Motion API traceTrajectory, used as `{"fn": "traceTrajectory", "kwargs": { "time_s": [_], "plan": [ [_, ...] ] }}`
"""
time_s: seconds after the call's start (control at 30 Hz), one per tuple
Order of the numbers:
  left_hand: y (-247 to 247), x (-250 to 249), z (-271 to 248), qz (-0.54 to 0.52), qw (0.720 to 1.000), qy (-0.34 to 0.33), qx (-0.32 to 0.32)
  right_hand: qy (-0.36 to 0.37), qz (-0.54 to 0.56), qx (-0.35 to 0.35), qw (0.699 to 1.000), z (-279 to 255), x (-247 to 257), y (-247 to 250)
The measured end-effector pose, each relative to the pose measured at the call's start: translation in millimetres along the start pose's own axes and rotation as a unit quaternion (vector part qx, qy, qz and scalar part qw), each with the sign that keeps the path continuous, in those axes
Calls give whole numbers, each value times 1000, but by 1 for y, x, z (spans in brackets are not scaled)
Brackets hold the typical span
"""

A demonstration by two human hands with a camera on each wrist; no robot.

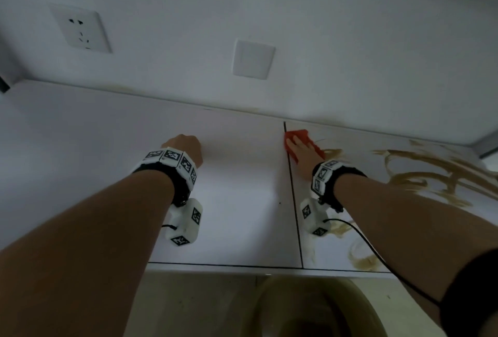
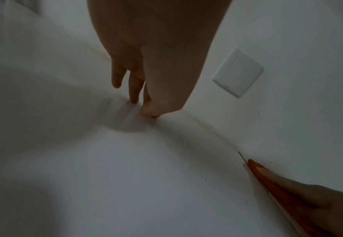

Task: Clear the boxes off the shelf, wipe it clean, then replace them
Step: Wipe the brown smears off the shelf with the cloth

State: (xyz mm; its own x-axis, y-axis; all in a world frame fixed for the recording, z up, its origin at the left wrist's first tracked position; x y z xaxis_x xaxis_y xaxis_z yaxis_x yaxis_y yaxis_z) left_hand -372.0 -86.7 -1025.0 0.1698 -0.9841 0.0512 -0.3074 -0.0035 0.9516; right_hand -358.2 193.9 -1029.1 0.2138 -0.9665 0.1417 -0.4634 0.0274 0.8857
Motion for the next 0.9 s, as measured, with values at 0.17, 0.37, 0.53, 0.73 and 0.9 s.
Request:
{"fn": "traceTrajectory", "kwargs": {
  "time_s": [0.17, 0.37, 0.53, 0.73, 0.9],
  "plan": [
    [4, -1, -5, -14, 1000, 8, 1, 8, 19, 27, 999, -35, 34, -12],
    [8, -1, -16, -10, 1000, 19, 8, 177, 0, 60, 982, -45, 129, -31],
    [10, 1, -24, -11, 999, 28, 16, 144, 1, 31, 989, -18, 101, -23],
    [12, -1, -26, -19, 999, 17, 25, 7, 16, 9, 1000, 3, 12, 2],
    [13, 0, -29, -10, 1000, 13, 20, -51, 22, -2, 998, -3, -31, 5]
  ]
}}
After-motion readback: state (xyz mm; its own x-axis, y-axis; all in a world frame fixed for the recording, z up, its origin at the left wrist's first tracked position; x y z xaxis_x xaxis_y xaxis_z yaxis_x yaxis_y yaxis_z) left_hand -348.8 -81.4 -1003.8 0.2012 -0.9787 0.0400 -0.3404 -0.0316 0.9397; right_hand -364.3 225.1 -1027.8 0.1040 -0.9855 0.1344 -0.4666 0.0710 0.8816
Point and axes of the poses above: each hand's wrist, its own z-axis towards the middle knuckle, its own y-axis out of the back of the hand, x = y × z, the point moved 9 cm from there along z, towards the middle knuckle, and after that the axes turned 15 degrees about y, right-handed, at the moved point
